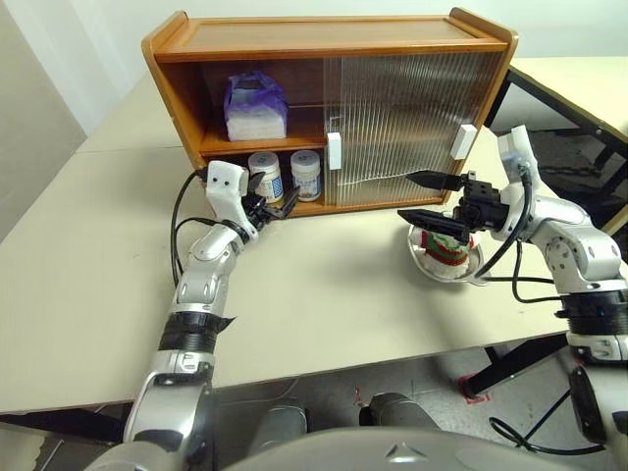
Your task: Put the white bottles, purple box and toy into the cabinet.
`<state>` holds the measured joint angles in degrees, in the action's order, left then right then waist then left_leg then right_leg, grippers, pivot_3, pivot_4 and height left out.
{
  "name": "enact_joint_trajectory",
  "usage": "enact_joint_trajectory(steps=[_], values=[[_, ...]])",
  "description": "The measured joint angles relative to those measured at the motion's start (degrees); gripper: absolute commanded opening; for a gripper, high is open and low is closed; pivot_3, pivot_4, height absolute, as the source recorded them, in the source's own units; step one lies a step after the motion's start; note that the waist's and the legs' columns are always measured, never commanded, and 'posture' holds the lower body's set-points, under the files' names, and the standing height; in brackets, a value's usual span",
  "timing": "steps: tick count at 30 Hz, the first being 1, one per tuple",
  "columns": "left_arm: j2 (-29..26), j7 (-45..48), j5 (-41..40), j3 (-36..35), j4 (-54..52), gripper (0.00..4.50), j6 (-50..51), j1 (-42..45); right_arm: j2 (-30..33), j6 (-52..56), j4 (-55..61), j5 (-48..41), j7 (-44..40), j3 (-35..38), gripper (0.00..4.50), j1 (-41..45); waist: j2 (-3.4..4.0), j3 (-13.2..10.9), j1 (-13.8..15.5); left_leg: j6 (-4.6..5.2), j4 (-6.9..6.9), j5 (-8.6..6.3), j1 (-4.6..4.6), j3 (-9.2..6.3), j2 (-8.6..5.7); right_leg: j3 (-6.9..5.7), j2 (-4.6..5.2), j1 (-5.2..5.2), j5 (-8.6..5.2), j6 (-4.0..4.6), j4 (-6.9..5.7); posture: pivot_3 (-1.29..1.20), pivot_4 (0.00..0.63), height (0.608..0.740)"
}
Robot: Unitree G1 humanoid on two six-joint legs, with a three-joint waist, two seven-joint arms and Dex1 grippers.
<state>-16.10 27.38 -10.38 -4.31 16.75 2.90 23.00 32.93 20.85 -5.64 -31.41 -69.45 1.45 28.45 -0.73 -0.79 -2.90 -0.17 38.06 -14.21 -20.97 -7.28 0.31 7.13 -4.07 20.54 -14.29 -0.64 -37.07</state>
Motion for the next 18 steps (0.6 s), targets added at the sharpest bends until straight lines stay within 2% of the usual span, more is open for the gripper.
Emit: enact_joint_trajectory(steps=[6, 7, 10, 17, 18], values=[[3.47, 2.33, -1.4, 4.13, -6.21, 4.45, 5.15, -0.98, 0.07, -1.03, -1.56, 0.07, -0.6, 0.01, 4.5, -0.44, -0.01, 0.0, -0.04, -0.03, 0.0, -0.02, 0.02, 0.01, 0.02, 0.05, 0.03, 0.0, 0.0, 0.0, 0.0, -0.1, 0.0, 0.74], [4.03, 2.75, -1.43, 4.94, -6.23, 4.28, 5.57, -0.79, 0.09, -1.18, -1.58, 0.09, -0.66, 0.01, 4.5, -0.45, -0.01, -0.01, -0.04, -0.03, 0.0, -0.02, 0.02, 0.01, 0.04, 0.05, 0.03, 0.0, 0.0, 0.01, 0.0, -0.1, 0.0, 0.74], [6.07, 3.94, -1.4, 7.05, -5.91, 3.49, 6.34, 0.96, 0.25, -1.49, -1.63, 0.16, -0.71, 0.01, 4.5, -0.45, -0.02, -0.01, 0.03, -0.03, 0.01, -0.02, 0.01, -0.01, 0.04, 0.06, 0.04, -0.01, 0.0, 0.01, 0.0, -0.11, 0.0, 0.74], [12.54, 4.25, -0.25, 11.12, -0.55, 0.86, 5.61, 7.31, 0.3, -1.72, -1.67, 0.4, -0.54, 0.01, 4.5, -0.42, -0.05, -0.03, -0.01, -0.01, 0.04, -0.04, 0.01, 0.03, 0.04, 0.1, 0.09, -0.05, 0.0, -0.02, 0.04, -0.12, 0.0, 0.74], [13.11, 3.88, -0.08, 11.41, 0.29, 0.62, 5.17, 7.72, 0.31, -1.72, -1.63, 0.4, -0.47, 0.01, 4.5, -0.43, -0.05, -0.03, -0.03, 0.0, 0.04, -0.04, 0.01, 0.03, 0.04, 0.1, 0.09, -0.05, -0.01, -0.03, 0.04, -0.12, 0.0, 0.74]])
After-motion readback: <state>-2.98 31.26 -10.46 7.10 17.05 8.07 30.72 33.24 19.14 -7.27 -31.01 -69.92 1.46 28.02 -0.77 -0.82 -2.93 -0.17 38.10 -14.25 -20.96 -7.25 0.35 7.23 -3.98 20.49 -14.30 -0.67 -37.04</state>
